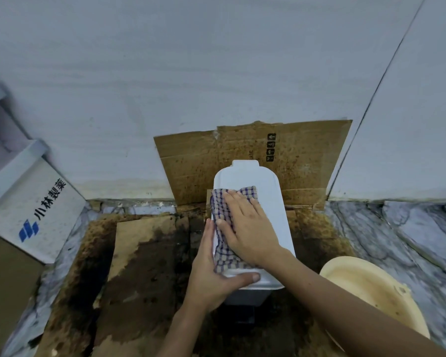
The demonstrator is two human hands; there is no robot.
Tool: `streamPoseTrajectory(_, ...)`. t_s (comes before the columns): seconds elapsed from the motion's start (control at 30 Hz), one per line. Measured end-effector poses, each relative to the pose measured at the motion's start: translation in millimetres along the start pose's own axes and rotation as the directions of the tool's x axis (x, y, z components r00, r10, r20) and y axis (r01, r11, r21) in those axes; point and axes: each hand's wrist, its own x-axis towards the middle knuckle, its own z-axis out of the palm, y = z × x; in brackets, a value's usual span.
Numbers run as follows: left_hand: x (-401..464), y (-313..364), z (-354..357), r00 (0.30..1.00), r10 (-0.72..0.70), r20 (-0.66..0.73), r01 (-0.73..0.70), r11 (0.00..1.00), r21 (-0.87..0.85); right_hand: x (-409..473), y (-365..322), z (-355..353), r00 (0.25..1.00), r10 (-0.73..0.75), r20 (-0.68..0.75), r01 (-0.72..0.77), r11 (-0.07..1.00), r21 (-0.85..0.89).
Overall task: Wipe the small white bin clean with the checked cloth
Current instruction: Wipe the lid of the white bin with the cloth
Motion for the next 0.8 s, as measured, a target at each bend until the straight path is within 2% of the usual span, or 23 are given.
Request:
streamPoseTrajectory(0.07, 1, 3, 0, 1.000, 0.006, -0.015, -0.006, 0.999, 0.049, 9, 1, -2, 0.997, 0.051, -0.056, -0.052, 0.999, -0.003)
streamPoseTrajectory(0.17, -2, 5, -3, 0.999, -0.008, -0.033, 0.009, 0.999, 0.041, 24, -4, -6, 0.994, 0.103, 0.033, -0.101, 0.994, -0.047)
streamPoseTrajectory(0.3, 0, 2, -2, 0.998, 0.048, 0.045, -0.050, 0.998, 0.049, -3, -4, -4, 0.979, -0.107, 0.173, 0.122, 0.989, -0.082)
streamPoseTrajectory(0.37, 3, 2, -2, 0.997, 0.068, 0.044, -0.070, 0.995, 0.065, -17, 2, -3, 0.974, -0.123, 0.192, 0.141, 0.986, -0.085)
streamPoseTrajectory(0.43, 3, 3, 0, 0.999, 0.022, 0.028, -0.022, 1.000, -0.015, -13, 9, -4, 0.980, -0.054, 0.190, 0.076, 0.991, -0.111)
streamPoseTrajectory(0.57, 0, 1, -1, 1.000, 0.018, -0.011, -0.018, 1.000, -0.001, 25, 9, -7, 0.976, 0.124, 0.179, -0.091, 0.979, -0.182)
streamPoseTrajectory(0.63, -1, -1, -1, 1.000, 0.018, -0.024, -0.019, 1.000, -0.020, 27, 2, -5, 0.976, 0.071, 0.206, -0.036, 0.985, -0.169)
streamPoseTrajectory(0.73, 1, -1, -1, 1.000, 0.012, 0.001, -0.012, 0.999, -0.048, 6, -2, -4, 0.964, -0.111, 0.242, 0.143, 0.982, -0.122)
streamPoseTrajectory(0.8, 2, 6, -2, 1.000, -0.014, 0.013, 0.016, 0.996, -0.088, -7, 4, -7, 0.956, -0.165, 0.245, 0.189, 0.979, -0.080)
